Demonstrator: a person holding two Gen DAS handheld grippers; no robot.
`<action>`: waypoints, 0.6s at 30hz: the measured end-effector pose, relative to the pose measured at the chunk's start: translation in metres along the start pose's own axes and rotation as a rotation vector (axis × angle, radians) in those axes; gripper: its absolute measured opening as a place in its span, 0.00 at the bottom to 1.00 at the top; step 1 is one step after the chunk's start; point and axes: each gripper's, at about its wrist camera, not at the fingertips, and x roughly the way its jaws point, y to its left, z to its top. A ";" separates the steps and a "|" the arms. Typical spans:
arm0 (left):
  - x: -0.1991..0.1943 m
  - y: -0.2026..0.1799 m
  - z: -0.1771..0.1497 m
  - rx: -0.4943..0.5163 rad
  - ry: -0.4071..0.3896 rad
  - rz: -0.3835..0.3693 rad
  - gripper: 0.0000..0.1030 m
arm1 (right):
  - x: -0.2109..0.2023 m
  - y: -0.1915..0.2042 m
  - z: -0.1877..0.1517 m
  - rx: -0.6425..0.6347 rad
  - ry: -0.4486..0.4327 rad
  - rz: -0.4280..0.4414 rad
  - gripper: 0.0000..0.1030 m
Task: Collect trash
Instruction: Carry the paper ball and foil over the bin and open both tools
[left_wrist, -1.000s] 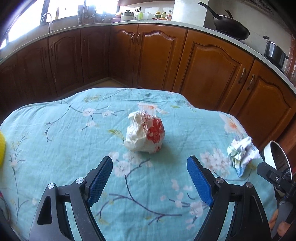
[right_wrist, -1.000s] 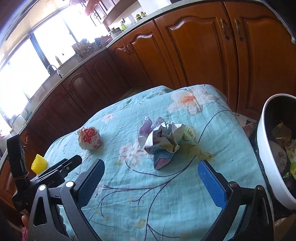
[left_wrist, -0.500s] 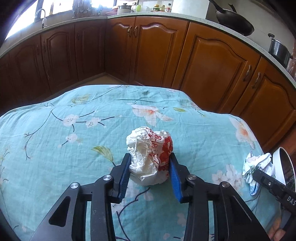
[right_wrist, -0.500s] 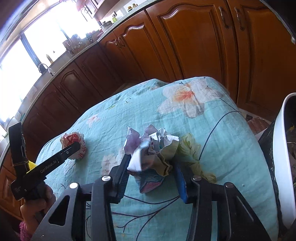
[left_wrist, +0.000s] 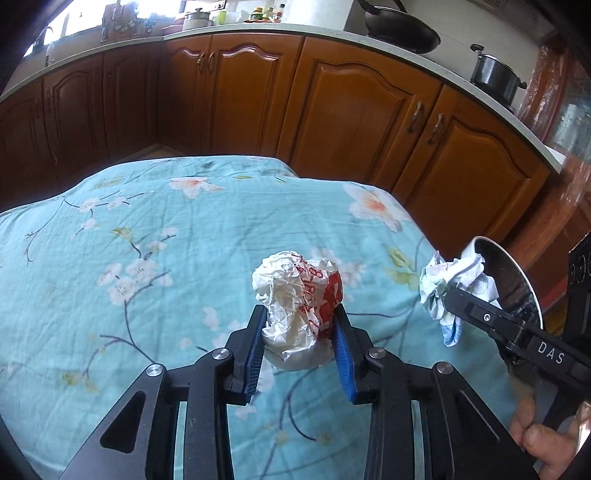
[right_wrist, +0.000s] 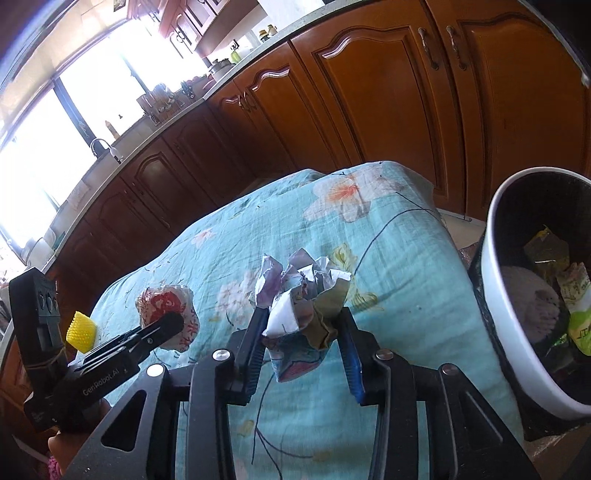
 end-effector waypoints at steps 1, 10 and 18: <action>-0.005 -0.006 -0.004 0.006 -0.003 -0.005 0.32 | -0.006 -0.002 -0.001 -0.001 -0.004 -0.001 0.37; -0.031 -0.050 -0.029 0.037 0.007 -0.040 0.32 | -0.055 -0.018 -0.015 0.001 -0.051 -0.005 0.37; -0.036 -0.091 -0.045 0.084 0.023 -0.072 0.33 | -0.095 -0.040 -0.031 0.024 -0.096 -0.026 0.37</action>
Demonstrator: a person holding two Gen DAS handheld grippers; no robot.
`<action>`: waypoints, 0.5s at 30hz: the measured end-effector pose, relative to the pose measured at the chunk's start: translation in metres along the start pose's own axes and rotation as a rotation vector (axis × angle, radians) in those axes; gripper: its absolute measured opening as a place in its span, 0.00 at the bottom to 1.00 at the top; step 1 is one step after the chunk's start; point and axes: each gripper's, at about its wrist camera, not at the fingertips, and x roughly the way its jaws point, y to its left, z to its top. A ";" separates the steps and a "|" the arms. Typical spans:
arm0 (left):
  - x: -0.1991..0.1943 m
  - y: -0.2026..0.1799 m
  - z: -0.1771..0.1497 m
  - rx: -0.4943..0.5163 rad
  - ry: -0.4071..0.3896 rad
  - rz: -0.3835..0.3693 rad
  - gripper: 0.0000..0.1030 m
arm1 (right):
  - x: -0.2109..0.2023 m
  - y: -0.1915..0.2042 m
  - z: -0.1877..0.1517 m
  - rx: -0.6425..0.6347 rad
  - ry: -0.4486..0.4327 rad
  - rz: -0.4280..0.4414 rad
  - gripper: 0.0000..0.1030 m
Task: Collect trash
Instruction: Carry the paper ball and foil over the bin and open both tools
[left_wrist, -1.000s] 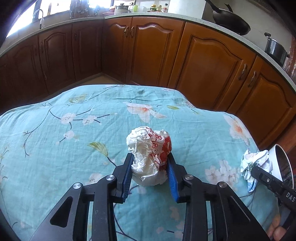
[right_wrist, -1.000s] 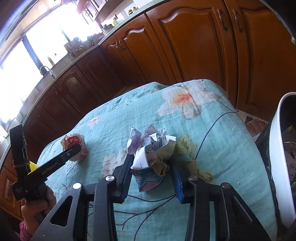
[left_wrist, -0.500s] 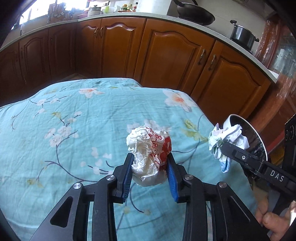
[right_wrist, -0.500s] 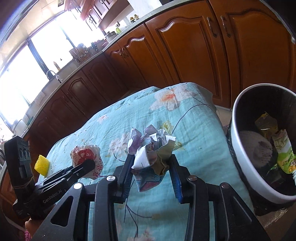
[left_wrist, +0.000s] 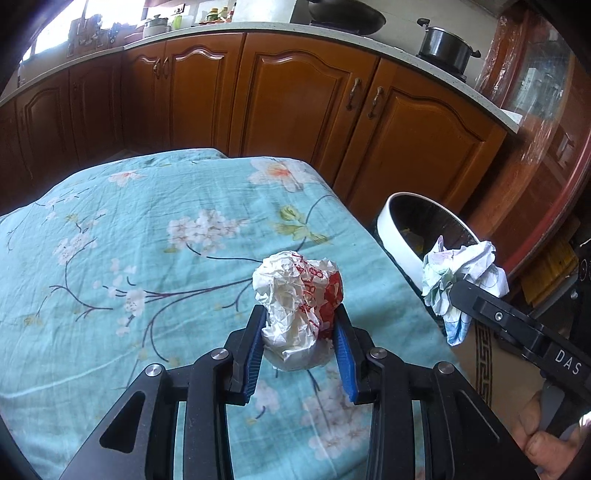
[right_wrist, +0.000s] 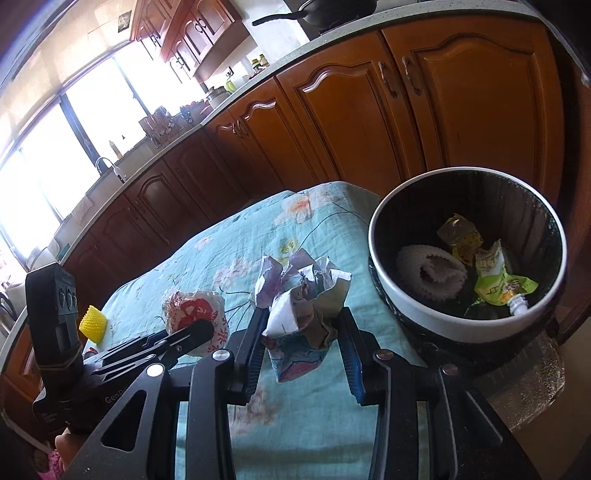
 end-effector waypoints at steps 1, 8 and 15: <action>0.000 -0.005 -0.001 0.006 0.003 -0.002 0.33 | -0.007 -0.004 -0.003 0.004 -0.007 -0.002 0.37; 0.004 -0.041 -0.007 0.060 0.020 -0.023 0.33 | -0.030 -0.024 -0.010 0.032 -0.040 -0.029 0.37; 0.007 -0.065 -0.007 0.108 0.029 -0.036 0.34 | -0.044 -0.043 -0.010 0.059 -0.067 -0.049 0.37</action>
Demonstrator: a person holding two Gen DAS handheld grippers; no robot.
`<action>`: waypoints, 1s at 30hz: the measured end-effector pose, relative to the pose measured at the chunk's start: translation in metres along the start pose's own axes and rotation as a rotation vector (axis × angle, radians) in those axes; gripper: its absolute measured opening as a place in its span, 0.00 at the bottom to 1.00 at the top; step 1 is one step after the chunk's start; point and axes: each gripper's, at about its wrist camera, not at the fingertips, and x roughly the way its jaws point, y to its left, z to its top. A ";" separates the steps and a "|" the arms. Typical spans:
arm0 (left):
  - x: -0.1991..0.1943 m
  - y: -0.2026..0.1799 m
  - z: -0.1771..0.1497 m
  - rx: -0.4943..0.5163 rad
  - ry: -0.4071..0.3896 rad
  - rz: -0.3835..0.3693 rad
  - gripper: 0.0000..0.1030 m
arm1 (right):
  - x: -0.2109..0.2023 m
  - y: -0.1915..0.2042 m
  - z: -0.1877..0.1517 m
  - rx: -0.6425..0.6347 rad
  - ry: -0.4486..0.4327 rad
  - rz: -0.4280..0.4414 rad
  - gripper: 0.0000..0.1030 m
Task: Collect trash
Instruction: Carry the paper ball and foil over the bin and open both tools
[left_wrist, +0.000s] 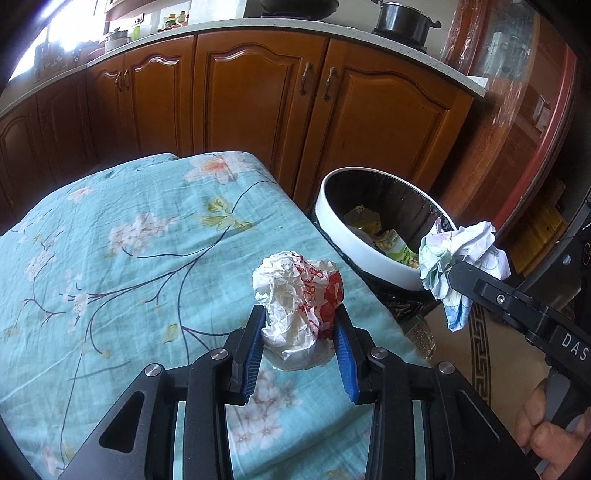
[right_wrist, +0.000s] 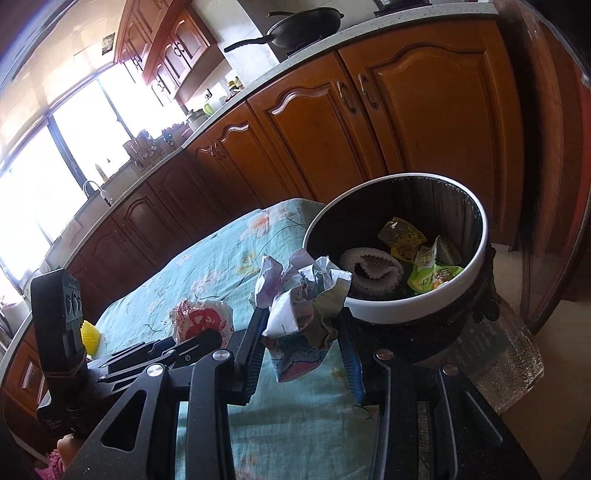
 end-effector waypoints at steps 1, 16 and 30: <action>0.000 -0.003 0.001 0.006 0.000 -0.003 0.34 | -0.001 -0.002 0.001 0.005 -0.004 -0.001 0.37; 0.008 -0.031 0.015 0.058 -0.005 -0.020 0.34 | -0.014 -0.025 0.009 0.046 -0.040 -0.028 0.37; 0.031 -0.057 0.061 0.103 -0.015 -0.042 0.35 | 0.002 -0.043 0.044 0.009 -0.029 -0.091 0.37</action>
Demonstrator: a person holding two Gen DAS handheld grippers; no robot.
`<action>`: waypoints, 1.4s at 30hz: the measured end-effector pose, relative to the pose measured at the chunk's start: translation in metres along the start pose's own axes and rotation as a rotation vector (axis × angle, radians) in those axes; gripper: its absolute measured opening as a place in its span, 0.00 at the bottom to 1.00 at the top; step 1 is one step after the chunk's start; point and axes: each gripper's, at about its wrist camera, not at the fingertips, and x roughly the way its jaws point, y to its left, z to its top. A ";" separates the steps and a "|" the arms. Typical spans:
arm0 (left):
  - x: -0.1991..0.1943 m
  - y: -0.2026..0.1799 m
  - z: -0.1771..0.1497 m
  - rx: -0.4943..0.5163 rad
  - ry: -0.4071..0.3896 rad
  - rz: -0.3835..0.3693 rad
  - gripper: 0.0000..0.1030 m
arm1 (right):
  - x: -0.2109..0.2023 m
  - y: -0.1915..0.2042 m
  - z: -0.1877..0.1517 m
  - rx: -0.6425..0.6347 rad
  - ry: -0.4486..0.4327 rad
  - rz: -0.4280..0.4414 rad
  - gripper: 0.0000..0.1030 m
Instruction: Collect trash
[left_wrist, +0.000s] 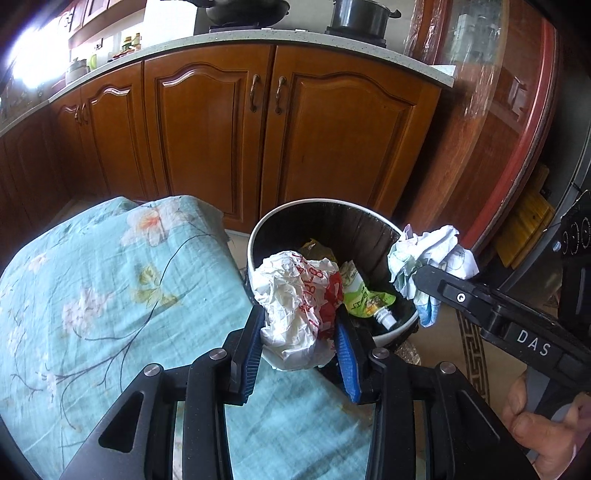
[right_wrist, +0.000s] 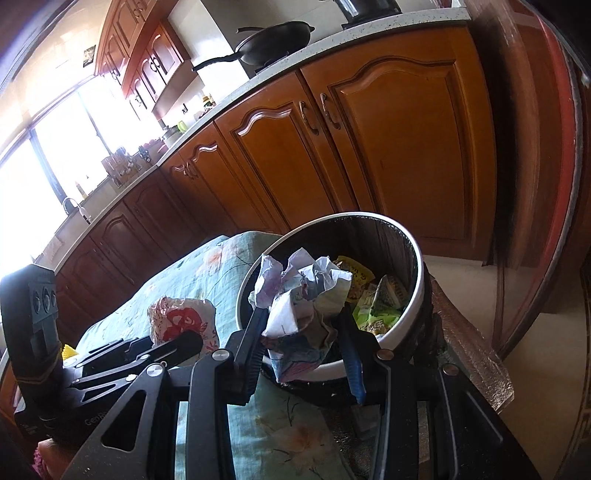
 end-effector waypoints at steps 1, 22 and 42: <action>0.004 -0.001 0.004 0.001 0.004 -0.001 0.35 | 0.004 -0.001 0.004 -0.006 0.006 -0.007 0.37; 0.066 -0.005 0.042 0.036 0.080 0.016 0.41 | 0.041 -0.027 0.031 -0.033 0.110 -0.054 0.40; 0.038 0.006 0.012 -0.005 0.084 0.037 0.75 | 0.013 -0.028 0.029 0.028 0.033 -0.010 0.75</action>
